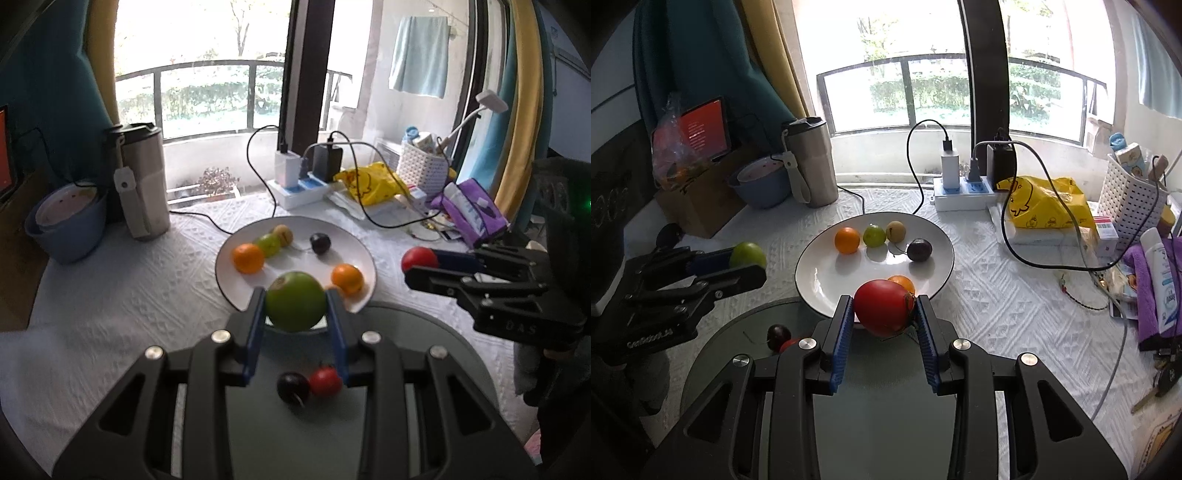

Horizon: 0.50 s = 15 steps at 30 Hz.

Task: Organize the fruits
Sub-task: 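Carry the green and red tomatoes over the white bowl with both grippers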

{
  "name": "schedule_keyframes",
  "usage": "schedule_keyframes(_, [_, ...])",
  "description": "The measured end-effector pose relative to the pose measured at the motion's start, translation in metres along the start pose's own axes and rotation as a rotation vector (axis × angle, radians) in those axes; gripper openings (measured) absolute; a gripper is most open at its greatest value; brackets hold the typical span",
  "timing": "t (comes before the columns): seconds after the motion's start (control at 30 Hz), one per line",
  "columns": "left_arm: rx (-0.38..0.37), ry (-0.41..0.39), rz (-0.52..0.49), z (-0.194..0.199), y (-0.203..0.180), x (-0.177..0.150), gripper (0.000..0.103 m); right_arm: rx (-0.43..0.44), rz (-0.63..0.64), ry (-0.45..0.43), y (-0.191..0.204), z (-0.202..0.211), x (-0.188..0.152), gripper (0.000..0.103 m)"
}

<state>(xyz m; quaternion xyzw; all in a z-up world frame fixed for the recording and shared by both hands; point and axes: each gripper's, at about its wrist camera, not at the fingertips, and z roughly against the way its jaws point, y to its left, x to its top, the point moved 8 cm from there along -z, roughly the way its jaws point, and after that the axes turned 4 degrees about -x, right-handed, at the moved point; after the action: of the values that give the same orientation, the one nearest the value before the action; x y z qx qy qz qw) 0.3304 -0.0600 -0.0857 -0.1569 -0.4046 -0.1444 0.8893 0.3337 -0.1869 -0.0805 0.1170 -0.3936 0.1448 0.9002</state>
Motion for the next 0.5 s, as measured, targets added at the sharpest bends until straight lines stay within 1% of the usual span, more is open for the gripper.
schedule_keyframes(0.13, [0.003,0.026,0.003,-0.02,0.01,0.002,0.033,-0.006,-0.002,0.015,-0.003,-0.014,0.004,0.036])
schedule_keyframes(0.27, [-0.004,0.032,0.02,-0.034,0.019,0.006,0.033,-0.014,0.01,0.027,-0.006,-0.029,0.01,0.036])
schedule_keyframes(0.5, [-0.012,0.059,0.018,-0.061,0.03,0.009,0.033,-0.011,0.012,0.038,-0.011,-0.052,0.022,0.036])
